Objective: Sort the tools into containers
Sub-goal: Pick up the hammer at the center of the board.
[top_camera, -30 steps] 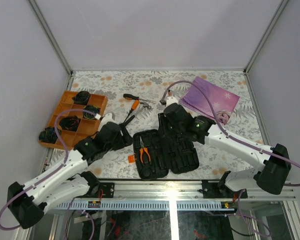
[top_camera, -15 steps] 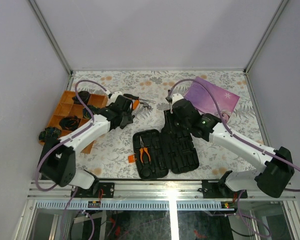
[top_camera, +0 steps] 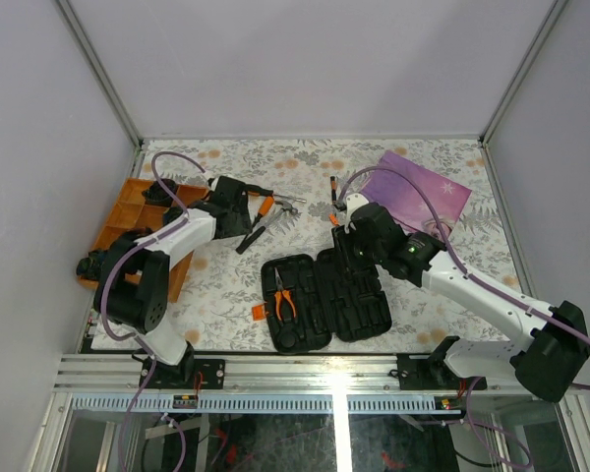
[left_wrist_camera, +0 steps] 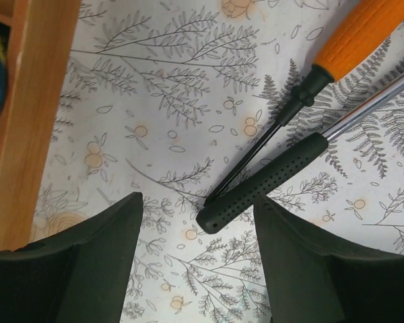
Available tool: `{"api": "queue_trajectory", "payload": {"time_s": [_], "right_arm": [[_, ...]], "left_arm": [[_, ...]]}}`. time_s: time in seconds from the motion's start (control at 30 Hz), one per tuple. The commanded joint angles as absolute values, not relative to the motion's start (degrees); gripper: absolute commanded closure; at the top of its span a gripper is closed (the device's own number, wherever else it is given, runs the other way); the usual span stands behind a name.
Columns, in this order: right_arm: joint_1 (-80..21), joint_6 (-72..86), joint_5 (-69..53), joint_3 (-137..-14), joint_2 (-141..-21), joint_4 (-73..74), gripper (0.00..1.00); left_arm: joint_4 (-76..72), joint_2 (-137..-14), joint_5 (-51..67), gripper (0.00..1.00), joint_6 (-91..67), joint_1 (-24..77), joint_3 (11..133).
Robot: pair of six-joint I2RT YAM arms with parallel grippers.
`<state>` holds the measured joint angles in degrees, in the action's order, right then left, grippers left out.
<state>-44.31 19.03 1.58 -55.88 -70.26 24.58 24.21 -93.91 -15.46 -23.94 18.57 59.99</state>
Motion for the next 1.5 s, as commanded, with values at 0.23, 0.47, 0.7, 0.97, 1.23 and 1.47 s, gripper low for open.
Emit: {"api": "queue_trajectory", "payload": {"time_s": [0.23, 0.47, 0.7, 0.97, 1.23, 1.47], "right_arm": [[-43.5, 17.7, -1.3, -55.4, -69.3, 22.2, 0.58], [-43.5, 17.7, -1.2, -55.2, -69.2, 22.3, 0.58], [-43.5, 18.0, -1.3, -54.8, -69.9, 22.2, 0.58], [-43.4, 18.1, -1.1, -54.9, -70.5, 22.0, 0.59], [-43.5, 18.9, -1.9, -54.6, -70.8, 21.7, 0.59], [-43.5, 18.8, -1.2, -53.8, -70.3, 22.0, 0.59]], "left_arm": [[17.1, -99.1, -3.9, 0.35, -20.6, 17.8, 60.0], [17.1, -100.3, -1.2, 0.35, -23.2, 18.8, 57.4], [17.8, -100.7, -6.5, 0.36, -25.4, 25.0, 54.7], [19.0, -96.4, -7.6, 0.42, -28.1, 29.5, 53.1], [20.5, -97.1, -10.1, 0.44, -26.8, 29.4, 54.7], [20.3, -96.8, -9.9, 0.46, -26.9, 30.7, 55.2]]}}
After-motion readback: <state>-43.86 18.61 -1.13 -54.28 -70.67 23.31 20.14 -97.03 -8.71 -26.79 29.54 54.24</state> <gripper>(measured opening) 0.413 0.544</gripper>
